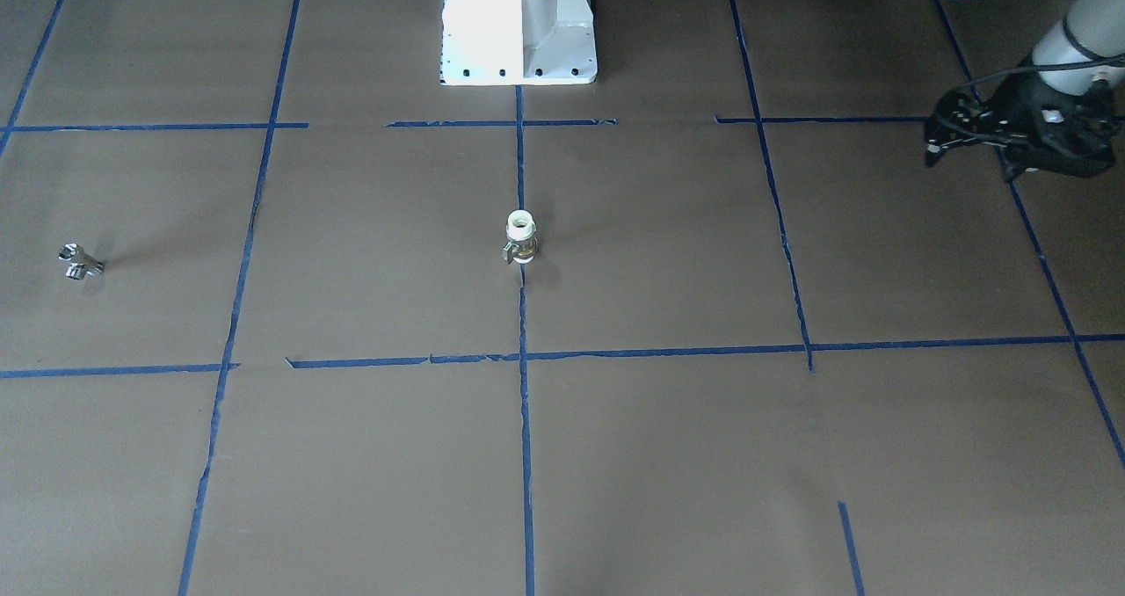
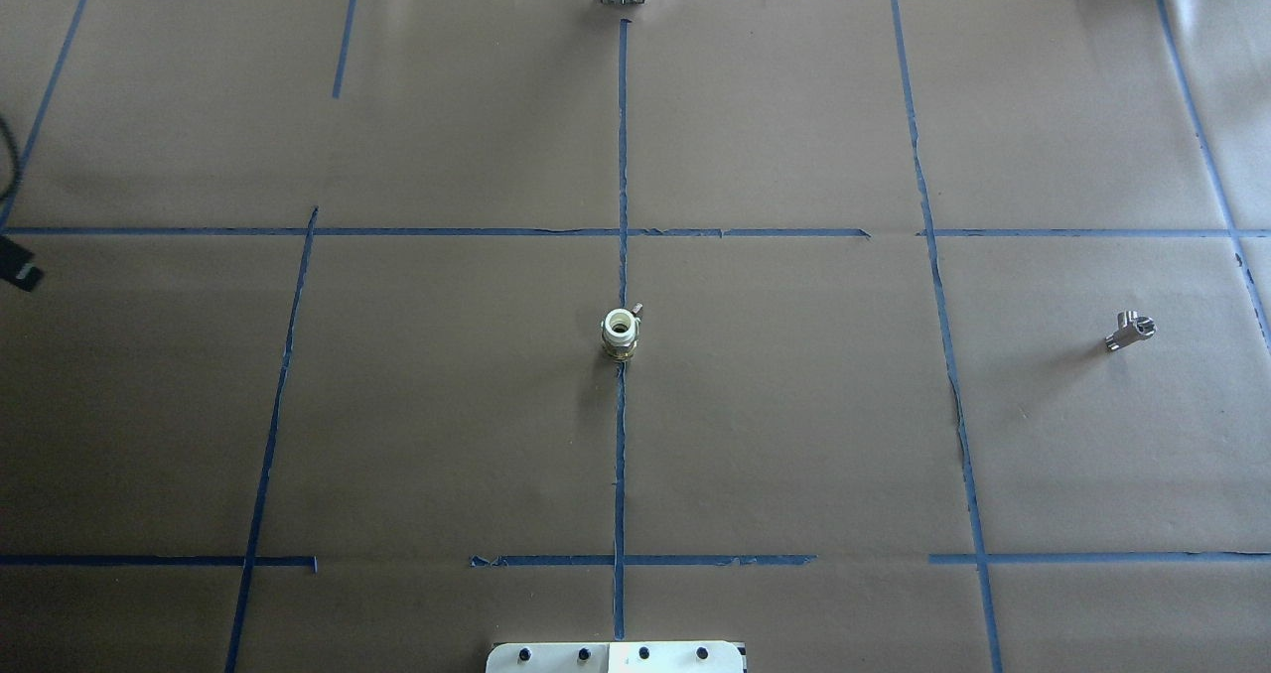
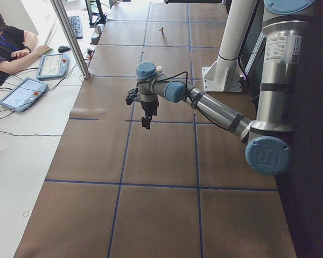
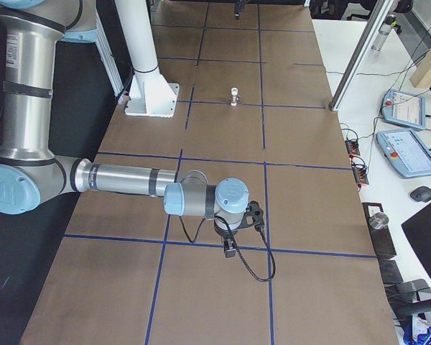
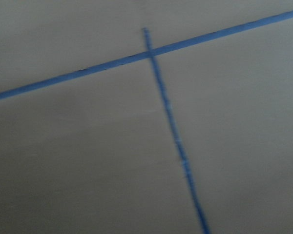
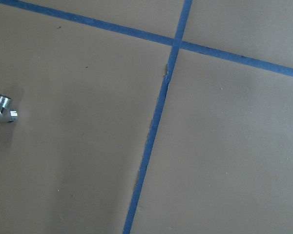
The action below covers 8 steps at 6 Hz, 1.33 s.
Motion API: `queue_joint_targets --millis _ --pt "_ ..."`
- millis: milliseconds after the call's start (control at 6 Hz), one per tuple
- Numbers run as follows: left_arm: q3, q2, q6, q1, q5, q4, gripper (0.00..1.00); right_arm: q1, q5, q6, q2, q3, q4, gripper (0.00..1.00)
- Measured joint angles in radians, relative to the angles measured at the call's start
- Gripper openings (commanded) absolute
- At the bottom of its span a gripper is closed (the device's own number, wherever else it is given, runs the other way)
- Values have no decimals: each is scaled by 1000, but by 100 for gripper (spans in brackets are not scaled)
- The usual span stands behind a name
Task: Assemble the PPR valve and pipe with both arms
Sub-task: 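Move the right gripper down onto the chrome elbow fitting and grasp it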
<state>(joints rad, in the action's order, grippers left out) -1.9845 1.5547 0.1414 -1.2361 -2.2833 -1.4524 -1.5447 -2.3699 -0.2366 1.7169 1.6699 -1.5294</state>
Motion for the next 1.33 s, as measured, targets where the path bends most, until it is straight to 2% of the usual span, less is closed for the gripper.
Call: queue_joint_targets --millis 333,500,833,1000,1333 --pt "202 -76 -270 -243 -67 -29 100 0 -18 58 -29 10 0 100" --pt "265 -112 -320 -303 -77 -88 100 6 -37 129 -41 43 1 100" --pt "297 -144 -327 -327 -117 -152 100 103 -42 357 -44 145 20 100" --pt "299 -146 -315 -328 -145 -158 100 178 -24 479 -40 163 83 100" --pt "299 -145 -306 -328 -161 -160 100 340 103 723 -16 162 274 100"
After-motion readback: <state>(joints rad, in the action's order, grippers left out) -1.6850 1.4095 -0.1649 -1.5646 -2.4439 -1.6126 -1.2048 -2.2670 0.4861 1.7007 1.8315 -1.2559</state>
